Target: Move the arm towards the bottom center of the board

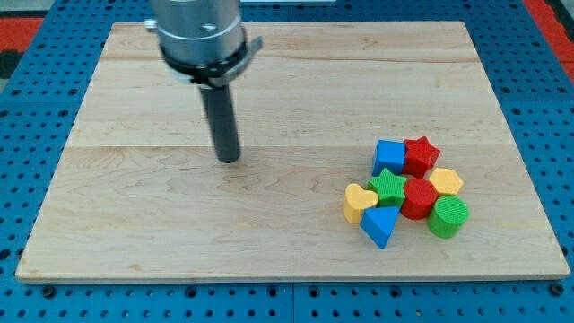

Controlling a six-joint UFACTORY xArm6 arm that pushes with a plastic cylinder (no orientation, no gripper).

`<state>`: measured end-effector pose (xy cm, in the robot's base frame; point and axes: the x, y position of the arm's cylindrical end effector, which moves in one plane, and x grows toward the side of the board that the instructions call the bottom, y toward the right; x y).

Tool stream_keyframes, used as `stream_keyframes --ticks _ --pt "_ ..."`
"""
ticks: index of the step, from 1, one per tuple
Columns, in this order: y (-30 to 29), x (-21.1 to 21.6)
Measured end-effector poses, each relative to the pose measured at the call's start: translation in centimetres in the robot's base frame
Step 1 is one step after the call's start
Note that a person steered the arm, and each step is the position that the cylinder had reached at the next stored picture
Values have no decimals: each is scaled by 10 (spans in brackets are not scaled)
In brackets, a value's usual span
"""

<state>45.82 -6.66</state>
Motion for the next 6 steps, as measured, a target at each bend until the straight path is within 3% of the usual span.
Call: stream_keyframes --ticks 5,6 --pt "17 39" --pt "57 86"
